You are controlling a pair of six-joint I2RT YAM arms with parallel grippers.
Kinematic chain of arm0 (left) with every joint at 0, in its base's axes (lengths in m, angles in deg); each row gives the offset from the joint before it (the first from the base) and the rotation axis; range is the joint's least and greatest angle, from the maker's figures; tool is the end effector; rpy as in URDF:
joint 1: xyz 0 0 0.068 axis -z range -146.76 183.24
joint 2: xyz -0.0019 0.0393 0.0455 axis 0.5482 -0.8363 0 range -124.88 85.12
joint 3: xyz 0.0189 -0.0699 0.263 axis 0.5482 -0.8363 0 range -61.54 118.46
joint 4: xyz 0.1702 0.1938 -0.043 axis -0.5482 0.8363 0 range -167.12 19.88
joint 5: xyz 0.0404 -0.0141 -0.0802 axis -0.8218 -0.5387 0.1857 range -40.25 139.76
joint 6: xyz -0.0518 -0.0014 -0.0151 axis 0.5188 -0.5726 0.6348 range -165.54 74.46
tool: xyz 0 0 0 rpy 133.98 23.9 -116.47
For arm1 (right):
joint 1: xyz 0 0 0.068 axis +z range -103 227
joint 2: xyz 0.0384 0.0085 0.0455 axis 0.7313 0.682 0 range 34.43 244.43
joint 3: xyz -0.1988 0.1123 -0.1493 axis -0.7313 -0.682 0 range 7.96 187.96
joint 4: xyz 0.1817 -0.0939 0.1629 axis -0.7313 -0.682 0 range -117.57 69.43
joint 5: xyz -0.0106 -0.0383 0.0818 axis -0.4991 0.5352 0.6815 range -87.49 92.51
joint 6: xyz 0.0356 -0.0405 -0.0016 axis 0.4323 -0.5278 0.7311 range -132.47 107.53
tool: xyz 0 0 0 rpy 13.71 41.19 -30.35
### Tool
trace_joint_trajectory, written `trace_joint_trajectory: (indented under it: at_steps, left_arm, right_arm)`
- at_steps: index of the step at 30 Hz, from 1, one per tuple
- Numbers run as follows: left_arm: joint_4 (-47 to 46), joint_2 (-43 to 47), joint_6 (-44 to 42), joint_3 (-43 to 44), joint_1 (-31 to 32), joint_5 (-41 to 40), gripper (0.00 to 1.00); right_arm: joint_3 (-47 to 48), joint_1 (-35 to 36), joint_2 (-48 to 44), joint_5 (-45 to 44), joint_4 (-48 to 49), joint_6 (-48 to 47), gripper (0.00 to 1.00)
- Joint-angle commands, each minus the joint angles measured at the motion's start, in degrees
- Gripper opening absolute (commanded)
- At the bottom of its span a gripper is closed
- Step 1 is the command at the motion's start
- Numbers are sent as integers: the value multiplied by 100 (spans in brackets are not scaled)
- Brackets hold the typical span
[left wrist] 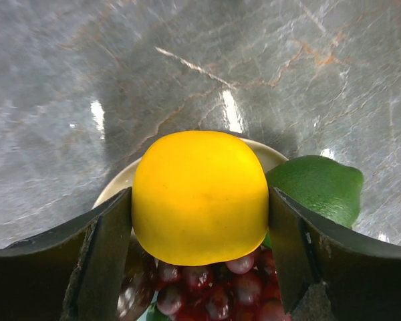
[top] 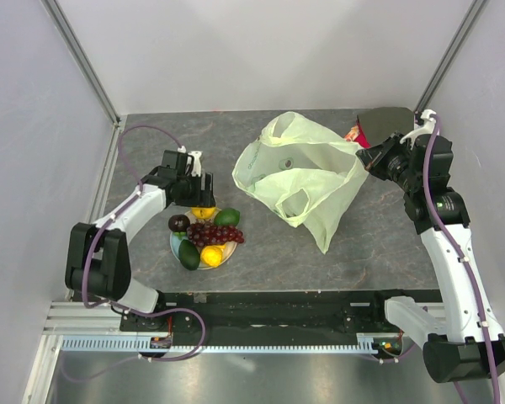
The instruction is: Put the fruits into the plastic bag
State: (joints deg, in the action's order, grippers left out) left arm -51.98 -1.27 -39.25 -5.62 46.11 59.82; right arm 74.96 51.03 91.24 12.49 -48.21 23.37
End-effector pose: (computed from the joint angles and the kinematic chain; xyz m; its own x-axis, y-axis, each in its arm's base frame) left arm 0.2974 -0.0744 0.2144 -0.8342 0.0800 -0.5456 0.2256 0.9524 -0.2052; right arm 0.2091 0.0209 0.4041 -0.3796 0.5512 -0.7430 -0.0147 0.7994 0.6006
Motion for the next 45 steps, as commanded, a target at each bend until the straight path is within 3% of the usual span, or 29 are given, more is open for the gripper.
trace_joint_trajectory:
  at_steps: [1, 6, 12, 20, 29, 38, 45]
  left_arm:
    - [-194, 596, -163, 279, -91, -356, 67]
    - [-317, 957, -40, 560, -100, -462, 67]
    - [-800, 1423, 197, 1166, 14, 487, 68]
    - [-1750, 2073, 672, 1114, 1393, 1384, 69]
    - [-1759, 1670, 840, 1140, 1939, 1507, 69]
    - [-1697, 406, 523, 2353, 2273, 1437, 69]
    - [-2153, -79, 558, 2424, 2466, 690, 69]
  right_arm:
    - [15, 27, -92, -110, 171, 38, 0]
    - [15, 19, -92, -101, 171, 46, 0]
    - [76, 19, -83, -75, 162, 38, 0]
    - [23, 27, -127, -22, 162, 64, 0]
    - [76, 19, -180, -13, 180, 55, 0]
    - [59, 27, -294, -22, 136, 73, 0]
    - [68, 27, -355, -49, 110, 99, 0]
